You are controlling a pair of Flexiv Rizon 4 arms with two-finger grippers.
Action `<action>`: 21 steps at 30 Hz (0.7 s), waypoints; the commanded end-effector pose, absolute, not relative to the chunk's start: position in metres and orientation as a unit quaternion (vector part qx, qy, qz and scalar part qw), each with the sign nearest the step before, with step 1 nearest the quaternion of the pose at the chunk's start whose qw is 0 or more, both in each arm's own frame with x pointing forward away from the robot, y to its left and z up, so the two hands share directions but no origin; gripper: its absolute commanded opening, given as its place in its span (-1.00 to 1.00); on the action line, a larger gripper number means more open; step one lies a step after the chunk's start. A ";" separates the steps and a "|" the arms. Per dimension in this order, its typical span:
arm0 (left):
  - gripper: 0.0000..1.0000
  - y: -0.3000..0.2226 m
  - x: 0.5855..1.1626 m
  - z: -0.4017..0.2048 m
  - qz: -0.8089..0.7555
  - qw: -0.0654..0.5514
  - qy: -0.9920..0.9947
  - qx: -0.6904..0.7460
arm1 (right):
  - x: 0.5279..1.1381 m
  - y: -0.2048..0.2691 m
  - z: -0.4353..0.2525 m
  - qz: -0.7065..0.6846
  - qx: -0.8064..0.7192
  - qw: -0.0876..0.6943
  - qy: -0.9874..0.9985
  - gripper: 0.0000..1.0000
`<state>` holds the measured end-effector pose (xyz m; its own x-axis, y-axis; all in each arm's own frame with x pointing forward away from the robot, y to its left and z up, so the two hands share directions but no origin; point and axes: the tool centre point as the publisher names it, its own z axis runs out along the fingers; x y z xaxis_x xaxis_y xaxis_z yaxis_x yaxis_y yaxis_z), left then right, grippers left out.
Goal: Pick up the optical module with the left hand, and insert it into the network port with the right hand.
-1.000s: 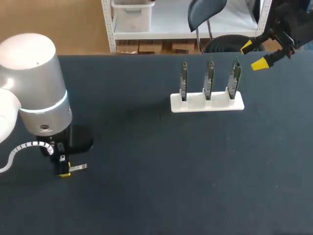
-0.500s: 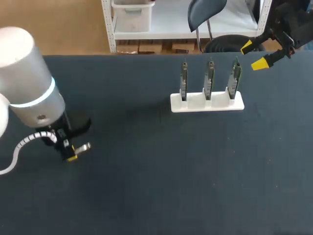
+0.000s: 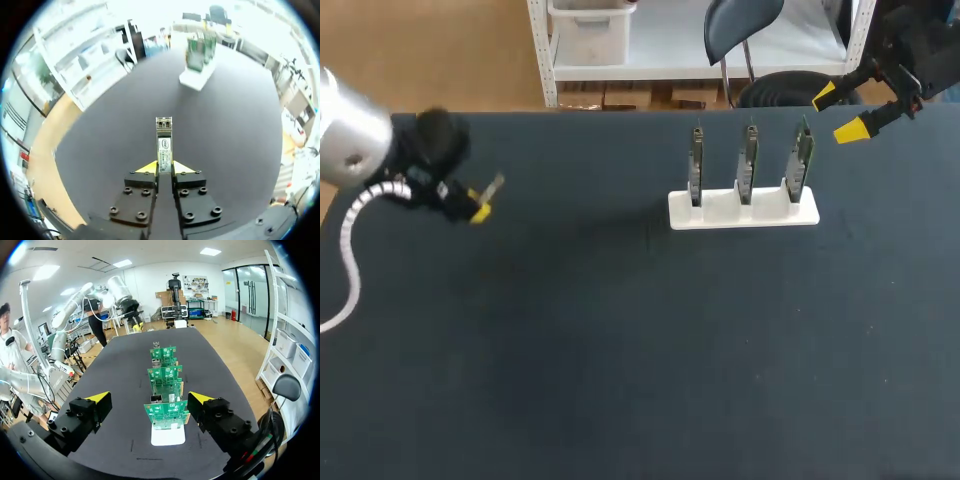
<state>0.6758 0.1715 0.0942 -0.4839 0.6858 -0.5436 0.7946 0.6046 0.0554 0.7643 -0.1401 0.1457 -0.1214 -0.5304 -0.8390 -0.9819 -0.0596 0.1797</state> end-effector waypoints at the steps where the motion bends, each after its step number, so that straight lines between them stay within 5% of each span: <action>1: -1.00 0.154 0.709 0.111 -0.166 0.377 0.811 0.416 | 0.768 -0.140 0.145 0.411 -0.603 0.275 0.626 1.00; 11: -1.00 0.072 0.783 0.175 -0.232 0.475 0.712 0.461 | 0.768 -0.140 0.145 0.411 -0.603 0.275 0.626 1.00; 21: -1.00 -0.013 0.815 0.208 -0.305 0.510 0.628 0.502 | 0.768 -0.140 0.145 0.411 -0.603 0.275 0.626 1.00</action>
<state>0.7912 0.0129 0.2157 -0.0487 0.4596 -0.8868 0.9036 0.3986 0.1569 0.7644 -0.1401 0.1457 -0.1214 -0.5304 -0.8390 -0.9819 -0.0596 0.1798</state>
